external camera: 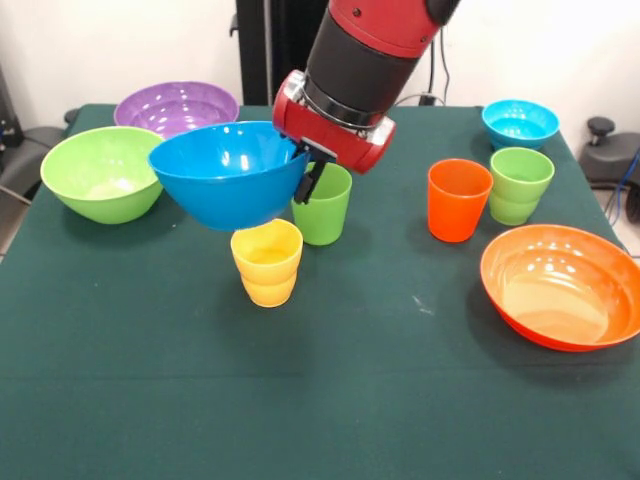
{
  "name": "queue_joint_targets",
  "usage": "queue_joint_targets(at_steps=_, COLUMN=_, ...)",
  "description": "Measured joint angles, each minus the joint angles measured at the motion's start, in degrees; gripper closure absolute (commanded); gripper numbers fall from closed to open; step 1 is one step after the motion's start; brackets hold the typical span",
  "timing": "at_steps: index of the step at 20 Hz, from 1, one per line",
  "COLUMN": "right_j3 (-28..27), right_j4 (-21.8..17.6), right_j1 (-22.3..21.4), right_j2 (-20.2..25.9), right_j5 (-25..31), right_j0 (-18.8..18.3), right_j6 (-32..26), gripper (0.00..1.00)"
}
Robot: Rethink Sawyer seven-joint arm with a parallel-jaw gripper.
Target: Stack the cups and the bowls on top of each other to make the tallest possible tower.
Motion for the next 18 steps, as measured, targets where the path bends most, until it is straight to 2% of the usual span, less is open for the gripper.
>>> queue_joint_targets(at_steps=5, right_j3=-3.26, right_j4=0.77, right_j1=1.75, right_j2=-0.01, right_j5=3.70, right_j0=0.25, right_j6=0.00, gripper=1.00)
queue_joint_targets(at_steps=13, right_j3=-13.51, right_j4=2.34, right_j1=7.05, right_j2=-1.01, right_j5=16.31, right_j0=1.31, right_j6=0.00, gripper=1.00)
queue_joint_targets(at_steps=18, right_j3=-19.59, right_j4=2.41, right_j1=10.32, right_j2=-2.16, right_j5=21.53, right_j0=2.05, right_j6=0.00, gripper=1.00)
